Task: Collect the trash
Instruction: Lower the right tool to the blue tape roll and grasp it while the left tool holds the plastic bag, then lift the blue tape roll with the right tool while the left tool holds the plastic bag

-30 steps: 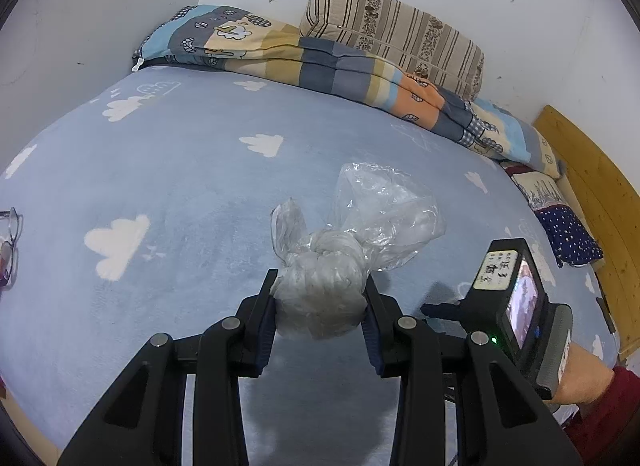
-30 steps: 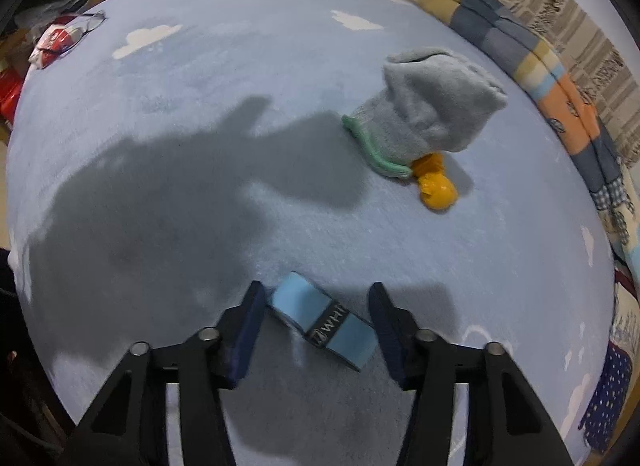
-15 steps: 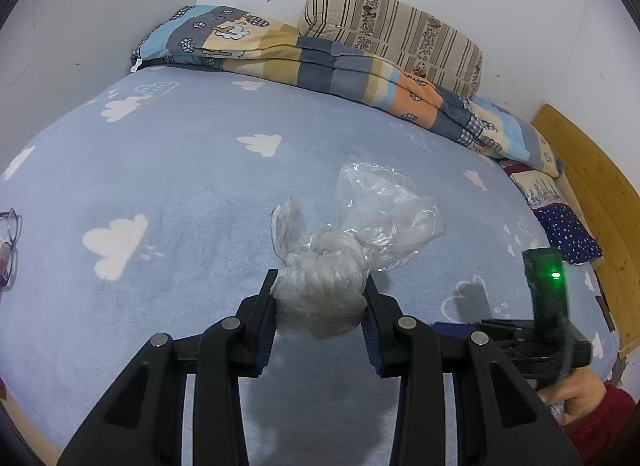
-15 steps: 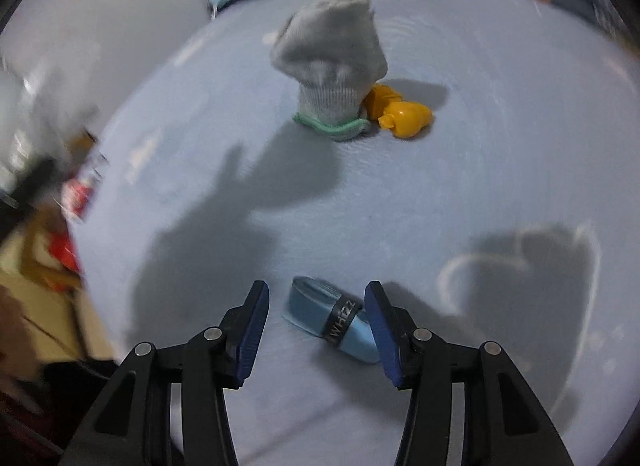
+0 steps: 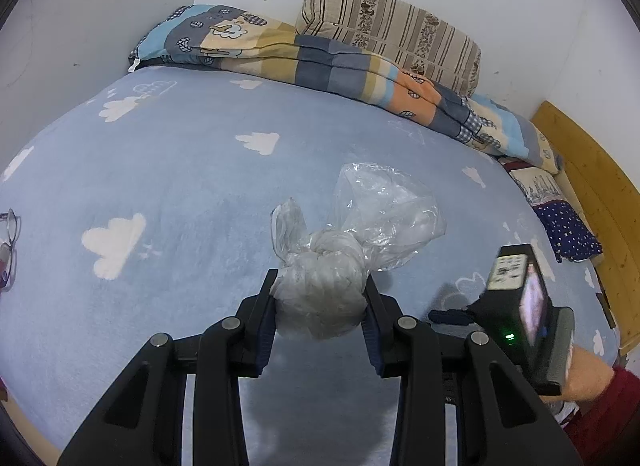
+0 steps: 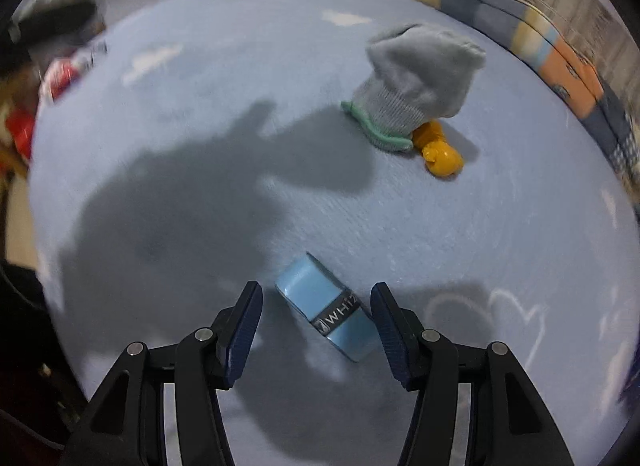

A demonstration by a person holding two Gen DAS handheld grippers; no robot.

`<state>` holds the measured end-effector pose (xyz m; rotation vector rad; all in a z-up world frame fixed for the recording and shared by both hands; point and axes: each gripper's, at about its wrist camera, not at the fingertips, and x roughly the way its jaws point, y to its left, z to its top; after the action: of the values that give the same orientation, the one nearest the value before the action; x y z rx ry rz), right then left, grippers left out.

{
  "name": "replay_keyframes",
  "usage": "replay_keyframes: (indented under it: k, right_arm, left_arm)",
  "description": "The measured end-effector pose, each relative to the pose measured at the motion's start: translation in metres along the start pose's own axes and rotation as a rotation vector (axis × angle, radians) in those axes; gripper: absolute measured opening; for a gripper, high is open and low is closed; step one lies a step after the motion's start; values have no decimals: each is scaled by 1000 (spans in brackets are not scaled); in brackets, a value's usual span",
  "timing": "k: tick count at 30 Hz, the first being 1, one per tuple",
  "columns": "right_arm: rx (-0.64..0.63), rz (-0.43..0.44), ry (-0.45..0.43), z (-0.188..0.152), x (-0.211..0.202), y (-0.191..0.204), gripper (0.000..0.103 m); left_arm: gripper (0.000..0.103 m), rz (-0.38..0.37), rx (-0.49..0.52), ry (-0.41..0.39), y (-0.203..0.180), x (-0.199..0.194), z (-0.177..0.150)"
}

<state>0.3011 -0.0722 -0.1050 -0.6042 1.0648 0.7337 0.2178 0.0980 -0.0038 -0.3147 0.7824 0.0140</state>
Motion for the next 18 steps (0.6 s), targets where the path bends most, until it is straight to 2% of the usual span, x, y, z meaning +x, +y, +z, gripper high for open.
replay_keyframes:
  k: [3,5,8,13,18]
  right_arm:
    - [-55,-55,50,1,10,-4,58]
    - [5,-16,48,0,10,-15,40]
    - [88,23,3,-6,3,-25,34]
    - [310,36,-115,-27,-25,-34,33]
    - [604,15,-290,-68,-80,-36,33]
  left_arm:
    - [36,-5,8,0,-2,0,0]
    - [36,-6,14,-2,-5,1,0]
    - [36,-9,25,0,-8,1,-1]
    - [36,-6,41,1,-14,1,-3]
    - [36,-9,82,-3,-27,2,-8]
